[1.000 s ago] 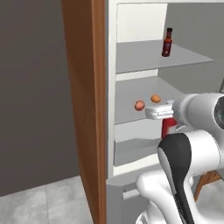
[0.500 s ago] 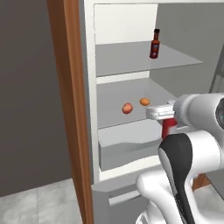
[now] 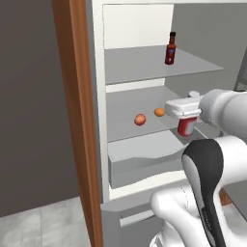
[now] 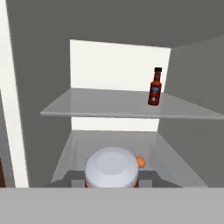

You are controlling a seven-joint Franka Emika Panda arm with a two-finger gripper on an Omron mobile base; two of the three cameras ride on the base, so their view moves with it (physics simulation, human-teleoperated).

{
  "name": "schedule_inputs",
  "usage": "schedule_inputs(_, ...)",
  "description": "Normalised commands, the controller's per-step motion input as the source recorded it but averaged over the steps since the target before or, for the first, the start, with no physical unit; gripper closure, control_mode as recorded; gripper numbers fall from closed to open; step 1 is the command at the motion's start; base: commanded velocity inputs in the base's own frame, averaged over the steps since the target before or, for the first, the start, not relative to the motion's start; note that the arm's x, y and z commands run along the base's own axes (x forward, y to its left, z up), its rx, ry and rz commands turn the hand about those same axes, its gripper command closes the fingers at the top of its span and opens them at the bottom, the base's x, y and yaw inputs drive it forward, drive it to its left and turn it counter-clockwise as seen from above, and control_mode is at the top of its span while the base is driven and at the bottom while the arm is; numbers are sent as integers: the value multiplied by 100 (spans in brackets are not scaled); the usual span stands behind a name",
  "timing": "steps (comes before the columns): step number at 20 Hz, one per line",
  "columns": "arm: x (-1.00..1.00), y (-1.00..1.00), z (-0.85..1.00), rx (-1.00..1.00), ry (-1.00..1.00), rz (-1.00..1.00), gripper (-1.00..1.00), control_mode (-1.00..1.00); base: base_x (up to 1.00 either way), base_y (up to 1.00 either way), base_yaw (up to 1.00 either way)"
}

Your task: Place the ketchup and condiment bottle from the counter to the top shelf of the fridge. If the existing items in the fridge are on the top shelf, move them to other shelves.

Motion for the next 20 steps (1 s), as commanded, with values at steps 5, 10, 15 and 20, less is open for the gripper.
schedule_inputs(5,26,-9,76,2,-12,17,100,-100,0,0,0)
schedule_inputs(10,71,0,64,1,10,10,100,-100,0,0,0)
schedule_inputs(15,83,-7,24,0,9,9,100,-100,0,0,0)
schedule_inputs(20,74,-10,-11,0,-7,4,100,-100,0,0,0)
